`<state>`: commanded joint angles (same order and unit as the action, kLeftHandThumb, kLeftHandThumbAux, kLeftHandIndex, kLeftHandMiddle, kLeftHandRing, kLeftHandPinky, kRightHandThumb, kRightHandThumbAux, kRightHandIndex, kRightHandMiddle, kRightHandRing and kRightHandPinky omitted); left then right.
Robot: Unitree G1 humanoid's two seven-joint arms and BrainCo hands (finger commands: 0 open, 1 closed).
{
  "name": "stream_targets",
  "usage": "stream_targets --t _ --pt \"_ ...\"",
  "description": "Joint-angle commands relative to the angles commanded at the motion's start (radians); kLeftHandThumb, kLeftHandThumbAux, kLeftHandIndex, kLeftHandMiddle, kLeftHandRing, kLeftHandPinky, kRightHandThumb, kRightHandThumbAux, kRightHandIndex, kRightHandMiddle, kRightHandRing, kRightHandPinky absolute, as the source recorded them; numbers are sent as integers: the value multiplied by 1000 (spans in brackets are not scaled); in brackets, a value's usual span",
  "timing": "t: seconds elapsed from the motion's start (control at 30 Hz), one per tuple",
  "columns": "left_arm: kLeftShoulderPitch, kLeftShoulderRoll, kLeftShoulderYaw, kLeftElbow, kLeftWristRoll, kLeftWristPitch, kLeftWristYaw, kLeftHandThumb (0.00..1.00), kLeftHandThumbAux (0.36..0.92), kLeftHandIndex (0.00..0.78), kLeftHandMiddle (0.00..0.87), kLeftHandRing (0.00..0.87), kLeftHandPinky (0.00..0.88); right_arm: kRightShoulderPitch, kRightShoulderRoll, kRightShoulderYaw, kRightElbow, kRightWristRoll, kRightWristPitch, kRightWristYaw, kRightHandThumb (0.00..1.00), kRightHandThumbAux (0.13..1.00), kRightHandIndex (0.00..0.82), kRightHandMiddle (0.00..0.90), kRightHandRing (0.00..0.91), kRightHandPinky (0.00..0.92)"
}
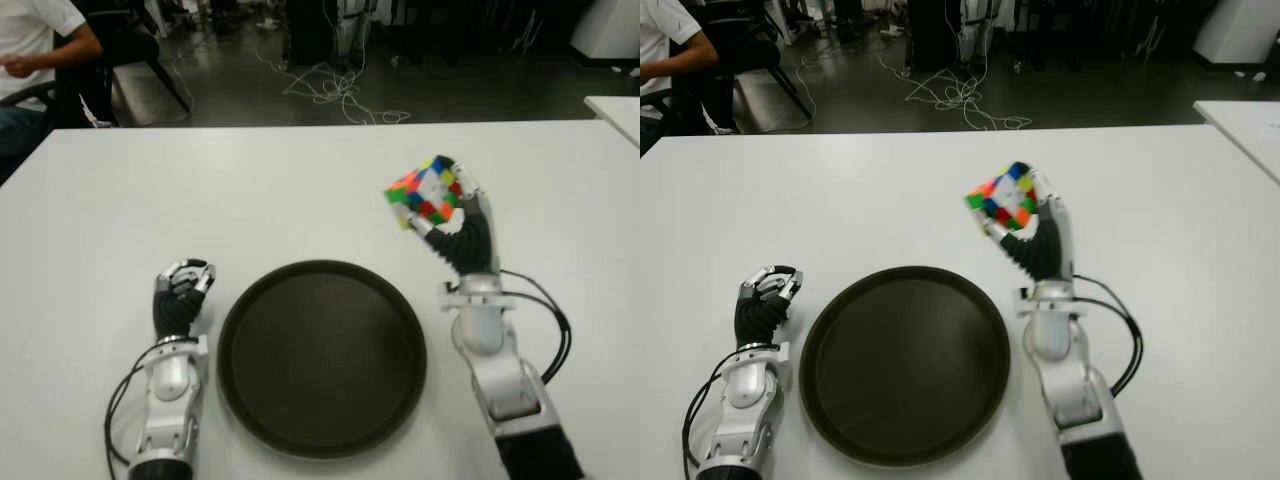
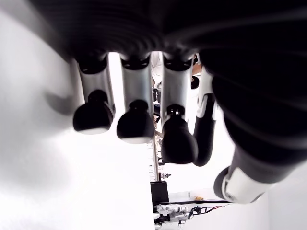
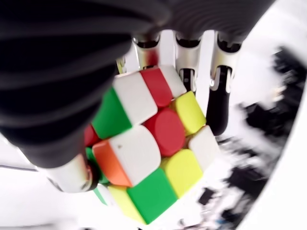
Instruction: Pick up the Rubik's Cube and put it in the plate
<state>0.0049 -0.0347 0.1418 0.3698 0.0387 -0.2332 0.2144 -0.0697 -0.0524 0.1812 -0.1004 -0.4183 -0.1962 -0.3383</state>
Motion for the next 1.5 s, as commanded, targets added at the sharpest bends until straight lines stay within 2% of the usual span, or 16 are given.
stream_targets --t 0.23,0.43,0.5,0.6,0.77,0.83,0.97,1.13,1.37,1.5 --pt "3 1 -5 -4 2 6 -1 716 700 445 819 832 824 -10 -21 20 31 58 -105 92 691 722 440 827 840 841" --pt "2 0 -7 0 3 -3 1 716 700 445 821 836 829 -8 -45 51 56 50 -126 177 685 726 438 814 835 828" --pt "2 -1 -6 2 3 -9 2 716 700 445 822 837 829 -3 -52 68 40 5 -84 197 683 727 438 809 832 821" --pt "1 -1 -3 8 0 -13 2 716 700 445 822 837 828 1 -44 100 29 -35 -45 220 681 729 436 799 824 812" --pt "1 -5 -2 4 -6 -6 2 716 700 445 821 834 822 -8 -42 120 37 -32 -24 266 681 731 437 795 819 813" --pt "2 -8 0 -1 -8 2 4 716 700 445 820 835 826 -28 -43 134 57 -37 -7 296 682 732 437 798 818 812" --pt "5 -13 1 -12 -11 17 8 717 699 445 819 837 832 -35 -86 163 13 -61 85 423 683 734 437 803 821 814" --pt "12 -20 -2 -36 -8 38 17 717 699 445 814 836 833 -63 -129 205 -31 -145 164 520 683 735 437 820 836 827" --pt "17 -27 0 -55 -10 51 24 718 699 445 801 829 827 -75 -168 245 -76 -224 243 613 683 735 436 799 807 786" --pt "17 -26 -1 -53 -9 46 20 718 699 445 797 825 823 -82 -179 257 -83 -250 265 640 682 735 435 784 793 777"
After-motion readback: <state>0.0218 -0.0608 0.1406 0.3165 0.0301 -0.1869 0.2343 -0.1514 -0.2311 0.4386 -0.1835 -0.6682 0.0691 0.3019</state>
